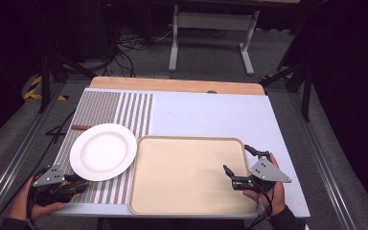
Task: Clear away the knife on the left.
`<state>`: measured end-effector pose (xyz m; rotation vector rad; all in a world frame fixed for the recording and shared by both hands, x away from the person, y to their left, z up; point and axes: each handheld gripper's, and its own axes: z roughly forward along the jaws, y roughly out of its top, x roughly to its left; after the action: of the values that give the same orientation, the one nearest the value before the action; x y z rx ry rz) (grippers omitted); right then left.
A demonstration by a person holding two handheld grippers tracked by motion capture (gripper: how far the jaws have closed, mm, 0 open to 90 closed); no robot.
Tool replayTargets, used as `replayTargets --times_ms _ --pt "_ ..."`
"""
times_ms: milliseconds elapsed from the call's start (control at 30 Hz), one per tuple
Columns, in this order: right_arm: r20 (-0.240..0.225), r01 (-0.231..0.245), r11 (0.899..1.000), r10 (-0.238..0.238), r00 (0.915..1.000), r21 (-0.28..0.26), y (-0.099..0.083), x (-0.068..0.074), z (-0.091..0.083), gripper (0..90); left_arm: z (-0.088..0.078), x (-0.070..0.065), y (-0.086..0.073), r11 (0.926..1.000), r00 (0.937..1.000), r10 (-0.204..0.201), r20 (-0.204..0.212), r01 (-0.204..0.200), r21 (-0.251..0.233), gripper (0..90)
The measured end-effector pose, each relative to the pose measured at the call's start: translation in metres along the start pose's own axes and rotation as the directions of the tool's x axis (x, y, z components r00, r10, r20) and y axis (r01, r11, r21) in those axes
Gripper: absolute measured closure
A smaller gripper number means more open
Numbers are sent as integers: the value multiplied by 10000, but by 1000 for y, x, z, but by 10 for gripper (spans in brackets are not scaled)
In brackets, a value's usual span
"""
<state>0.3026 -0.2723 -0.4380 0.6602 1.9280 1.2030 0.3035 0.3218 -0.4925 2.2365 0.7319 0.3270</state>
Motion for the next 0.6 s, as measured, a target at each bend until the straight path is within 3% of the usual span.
replayTargets --times_ms 133,267,600 --pt "-80 38 10000 -38 10000 26 0 2 1 86 2 1 1 9999 9999 28 123 -27 -112 604" --pt "-118 16 10000 -16 9999 36 0 2 1 87 1 1 0 9999 10000 26 80 -24 -166 753" --pt "-252 89 9999 -86 9996 121 -1 2 1 91 0 -11 -1 9981 9983 578 46 -577 -235 777"
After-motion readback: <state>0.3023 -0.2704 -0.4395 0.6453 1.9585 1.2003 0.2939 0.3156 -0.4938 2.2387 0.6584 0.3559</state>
